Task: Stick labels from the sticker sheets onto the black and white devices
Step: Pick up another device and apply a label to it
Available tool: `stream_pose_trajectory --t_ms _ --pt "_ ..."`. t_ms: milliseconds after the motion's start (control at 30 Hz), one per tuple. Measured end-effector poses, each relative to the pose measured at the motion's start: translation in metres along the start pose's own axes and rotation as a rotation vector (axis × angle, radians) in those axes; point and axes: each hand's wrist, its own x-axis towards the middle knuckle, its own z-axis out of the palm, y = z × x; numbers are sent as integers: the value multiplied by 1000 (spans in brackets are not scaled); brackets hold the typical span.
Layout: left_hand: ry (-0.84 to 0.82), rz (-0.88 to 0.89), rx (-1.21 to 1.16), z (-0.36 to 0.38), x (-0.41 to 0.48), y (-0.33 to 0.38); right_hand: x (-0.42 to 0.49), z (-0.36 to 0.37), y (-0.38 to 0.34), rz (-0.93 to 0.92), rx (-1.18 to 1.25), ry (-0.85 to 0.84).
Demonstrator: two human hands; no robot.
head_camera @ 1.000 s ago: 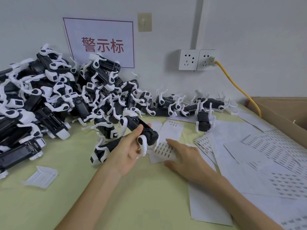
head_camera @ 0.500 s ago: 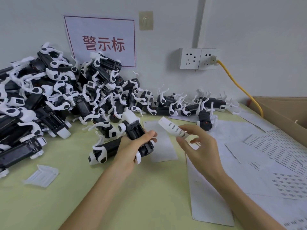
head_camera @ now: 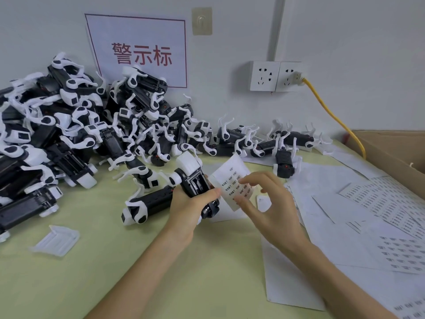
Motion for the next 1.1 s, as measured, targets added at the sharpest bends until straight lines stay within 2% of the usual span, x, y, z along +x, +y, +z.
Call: stream_pose_trajectory --t_ms 100,233,1100 --pt "-54 30 61 2 -1 -3 0 -1 -1 -27 3 57" --pt "-120 69 131 5 -5 -6 -1 1 -1 -5 10 -1" --pt "-234 178 200 4 -4 -15 -3 -2 -8 192 117 -93"
